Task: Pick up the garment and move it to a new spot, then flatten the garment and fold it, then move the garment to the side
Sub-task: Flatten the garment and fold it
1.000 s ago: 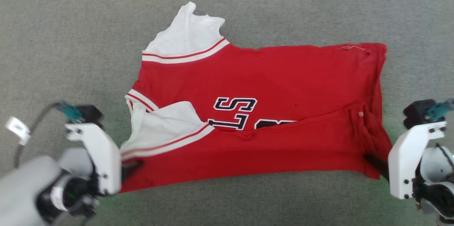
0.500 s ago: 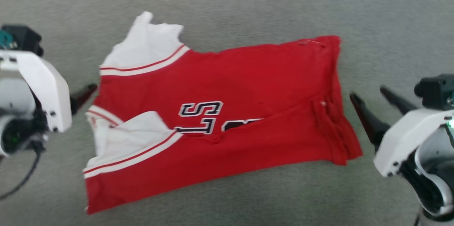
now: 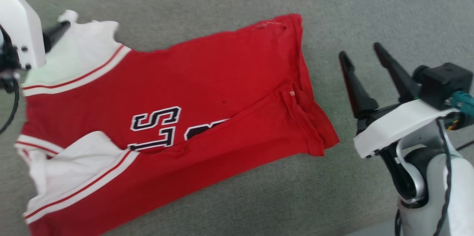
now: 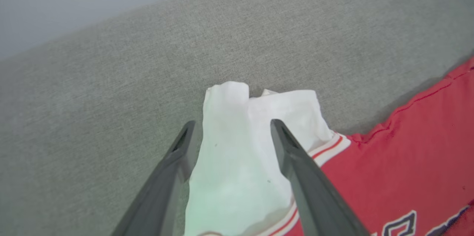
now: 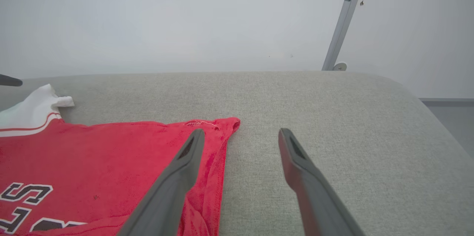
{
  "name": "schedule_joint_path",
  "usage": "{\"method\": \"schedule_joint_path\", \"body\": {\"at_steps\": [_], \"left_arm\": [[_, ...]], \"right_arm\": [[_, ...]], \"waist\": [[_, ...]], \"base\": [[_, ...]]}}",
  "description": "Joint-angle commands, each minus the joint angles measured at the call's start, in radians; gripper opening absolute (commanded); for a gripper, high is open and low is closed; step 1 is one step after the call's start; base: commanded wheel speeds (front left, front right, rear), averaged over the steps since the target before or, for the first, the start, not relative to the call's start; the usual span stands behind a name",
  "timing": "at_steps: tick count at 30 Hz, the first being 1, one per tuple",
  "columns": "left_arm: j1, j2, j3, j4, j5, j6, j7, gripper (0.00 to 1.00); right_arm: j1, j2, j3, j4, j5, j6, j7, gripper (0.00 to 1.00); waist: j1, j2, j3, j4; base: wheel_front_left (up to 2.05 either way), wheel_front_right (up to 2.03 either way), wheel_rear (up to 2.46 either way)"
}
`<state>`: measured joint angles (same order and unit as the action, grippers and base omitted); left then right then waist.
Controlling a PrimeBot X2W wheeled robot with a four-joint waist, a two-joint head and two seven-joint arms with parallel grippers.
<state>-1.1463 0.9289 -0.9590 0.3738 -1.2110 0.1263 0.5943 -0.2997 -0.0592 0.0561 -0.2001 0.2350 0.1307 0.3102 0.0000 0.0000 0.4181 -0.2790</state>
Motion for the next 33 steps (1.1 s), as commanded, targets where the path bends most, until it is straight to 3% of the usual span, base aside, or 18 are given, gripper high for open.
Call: {"method": "schedule_joint_path", "body": {"at_steps": [1, 11, 12, 13, 20, 28, 33], "left_arm": [[-0.038, -0.018, -0.007, 0.055, 0.021, -0.016, 0.021, 1.00], [-0.093, -0.107, -0.062, 0.290, 0.035, -0.043, 0.136, 1.00], [-0.092, -0.120, -0.072, 0.303, 0.034, -0.056, 0.153, 0.58], [-0.095, -0.134, -0.071, 0.321, 0.027, -0.056, 0.161, 0.00], [-0.158, -0.194, -0.088, 0.374, 0.061, -0.088, 0.168, 0.00], [-0.206, -0.256, -0.080, 0.406, 0.066, -0.119, 0.133, 0.00], [-0.221, -0.291, -0.076, 0.426, 0.066, -0.138, 0.106, 0.00]], "right_arm": [[-0.019, 0.008, 0.006, 0.023, -0.002, 0.000, -0.017, 1.00], [-0.092, 0.009, 0.044, 0.105, 0.024, 0.000, 0.008, 1.00], [-0.108, 0.009, 0.046, 0.118, 0.024, 0.000, 0.018, 1.00], [-0.126, 0.009, 0.051, 0.135, 0.029, 0.000, 0.031, 1.00], [-0.297, -0.006, 0.086, 0.297, 0.057, 0.000, 0.191, 1.00], [-0.501, -0.085, 0.154, 0.518, 0.104, 0.000, 0.361, 1.00], [-0.596, -0.098, 0.186, 0.654, 0.149, 0.000, 0.444, 1.00]], "waist": [[0.0000, 0.0000, 0.039, -0.033], [0.0000, 0.0000, 0.086, -0.056], [0.0000, 0.0000, 0.091, -0.053], [0.0000, 0.0000, 0.095, -0.049], [0.0000, 0.0000, 0.115, -0.012], [0.0000, 0.0000, 0.126, 0.048], [0.0000, 0.0000, 0.128, 0.078]], "base": [[0.00, 0.00, 0.00], [0.00, 0.00, 0.00], [0.00, 0.00, 0.00], [0.00, 0.00, 0.00], [0.00, 0.00, 0.00], [0.00, 0.00, 0.00], [0.00, 0.00, 0.00]]}}
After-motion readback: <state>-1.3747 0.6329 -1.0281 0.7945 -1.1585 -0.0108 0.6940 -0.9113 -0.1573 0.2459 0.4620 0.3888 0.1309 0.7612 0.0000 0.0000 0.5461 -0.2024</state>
